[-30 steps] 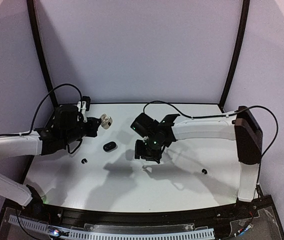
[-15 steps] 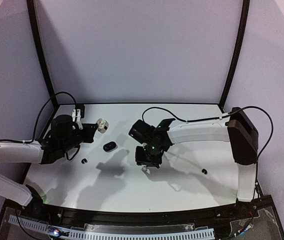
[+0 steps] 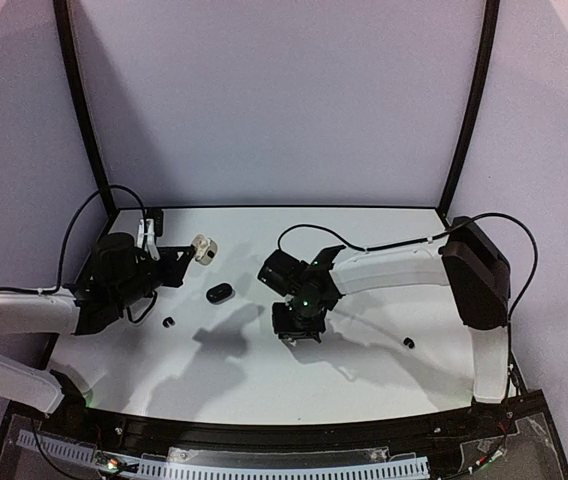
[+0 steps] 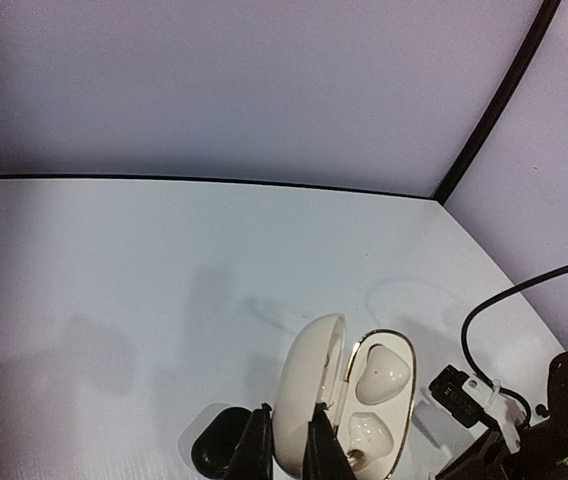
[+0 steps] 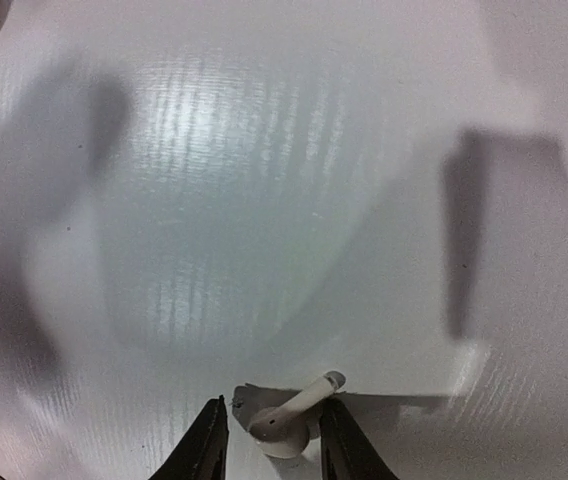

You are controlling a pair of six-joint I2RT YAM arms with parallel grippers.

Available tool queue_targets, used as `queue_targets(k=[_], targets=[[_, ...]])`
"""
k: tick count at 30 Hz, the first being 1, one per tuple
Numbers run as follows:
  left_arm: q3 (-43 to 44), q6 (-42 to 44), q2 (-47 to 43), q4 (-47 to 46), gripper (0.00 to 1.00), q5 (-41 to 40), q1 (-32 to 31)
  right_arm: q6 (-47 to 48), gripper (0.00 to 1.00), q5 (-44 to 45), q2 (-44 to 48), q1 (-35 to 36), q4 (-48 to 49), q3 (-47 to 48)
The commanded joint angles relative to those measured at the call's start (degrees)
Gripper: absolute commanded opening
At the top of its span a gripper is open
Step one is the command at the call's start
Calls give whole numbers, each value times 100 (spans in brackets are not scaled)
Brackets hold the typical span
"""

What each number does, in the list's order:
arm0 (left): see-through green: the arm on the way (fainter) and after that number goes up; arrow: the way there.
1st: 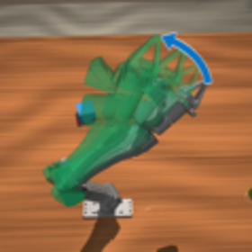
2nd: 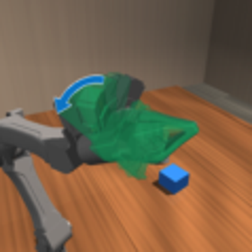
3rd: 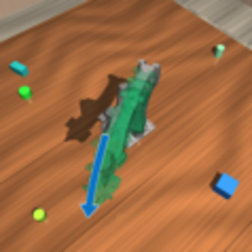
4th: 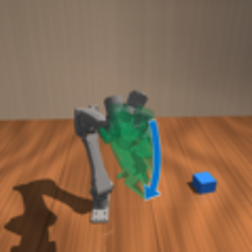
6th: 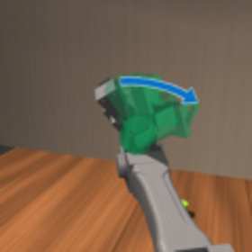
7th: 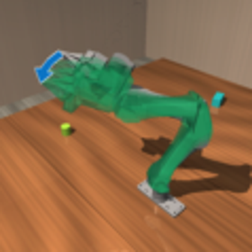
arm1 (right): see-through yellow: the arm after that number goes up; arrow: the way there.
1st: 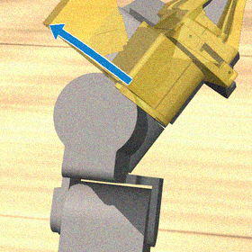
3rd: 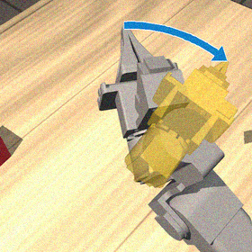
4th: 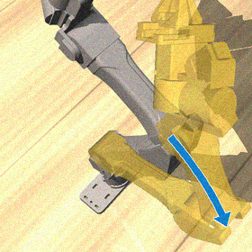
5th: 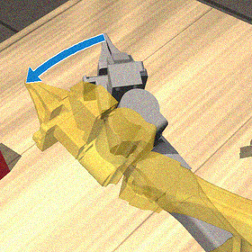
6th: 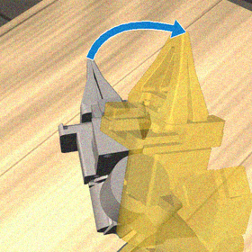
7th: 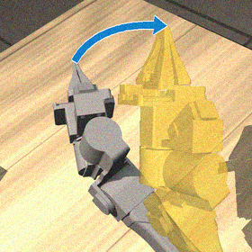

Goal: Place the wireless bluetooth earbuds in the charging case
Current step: Adjust the left earbud at the center of the board.

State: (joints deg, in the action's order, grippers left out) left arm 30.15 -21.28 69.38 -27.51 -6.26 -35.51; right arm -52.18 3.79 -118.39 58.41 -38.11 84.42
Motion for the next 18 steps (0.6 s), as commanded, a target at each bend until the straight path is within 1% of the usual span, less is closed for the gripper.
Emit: queue_targets(k=[1,5,7,9,10,12,13,15,16,17,18], targets=[[-84,-50,-190,-211,1,90,26,758,31,-187,-301,-8,280,52],[-128,-68,-206,-248,1,122,26,1633,27,-135,-425,105,155,237],[-121,-69,-202,-257,1,133,33,2300,25,-51,-447,226,51,303],[-119,-69,-186,-260,1,134,47,2954,25,-80,-413,387,71,276],[-112,-69,-175,-262,1,138,58,3261,26,-109,-391,469,91,231],[-110,-76,-153,-258,1,154,73,3727,33,-184,-331,601,88,133],[-100,-78,-142,-260,1,165,77,3829,39,-261,-253,623,117,17],[-105,-78,-124,-263,1,183,86,3846,46,-252,-110,614,179,-82],[-106,-78,-113,-268,1,192,94,3840,52,-150,86,616,304,-191],[-110,-83,-104,-270,1,201,96,3803,56,-85,250,616,432,-245],[-108,-85,-98,-272,1,207,96,3790,57,-71,328,616,507,-278]])
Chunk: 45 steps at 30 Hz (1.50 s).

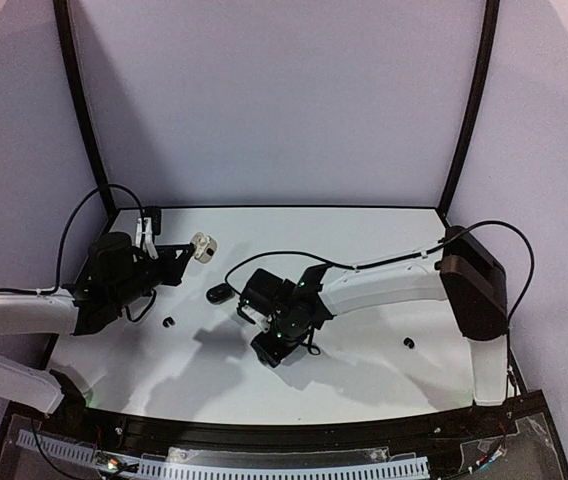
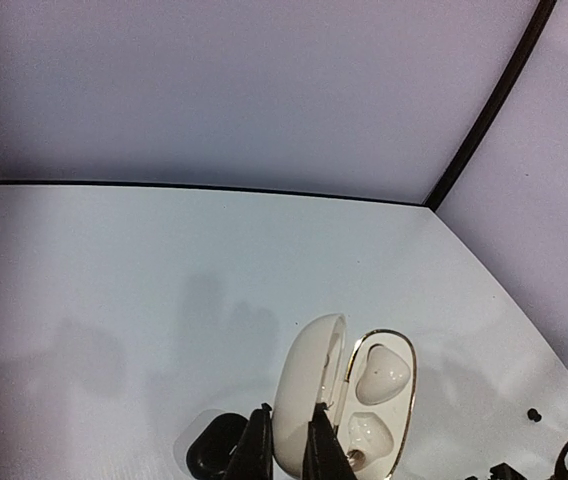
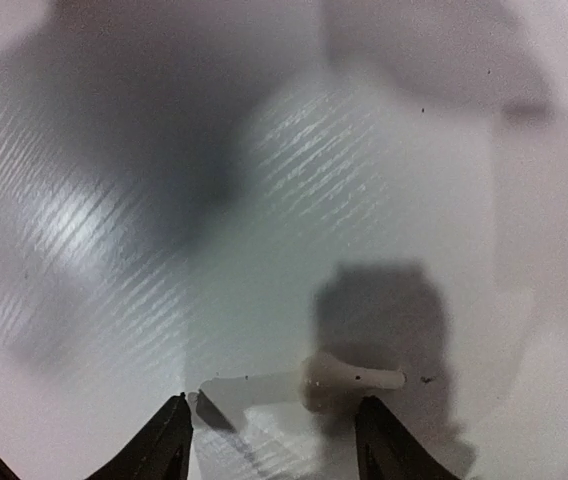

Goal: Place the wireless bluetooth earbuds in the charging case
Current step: Adjust the left earbud at the center of the board.

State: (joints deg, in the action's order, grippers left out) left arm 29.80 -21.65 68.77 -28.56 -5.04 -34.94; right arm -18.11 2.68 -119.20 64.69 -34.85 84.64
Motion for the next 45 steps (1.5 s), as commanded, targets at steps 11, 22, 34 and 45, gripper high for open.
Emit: queue_targets(k=[11,22,34,45], targets=[[-82,-26,-60,-179,1,140,49,1963,56,-518,2098,-106,2532,-2383],[-33,-21,4,-140,1,153,56,3126,51,-821,776,-448,990,-642],[12,-54,70,-116,1,205,101,2909,48,-713,-237,-357,-126,501],[17,-82,101,-104,1,230,121,2635,41,-404,-301,-316,-355,431]])
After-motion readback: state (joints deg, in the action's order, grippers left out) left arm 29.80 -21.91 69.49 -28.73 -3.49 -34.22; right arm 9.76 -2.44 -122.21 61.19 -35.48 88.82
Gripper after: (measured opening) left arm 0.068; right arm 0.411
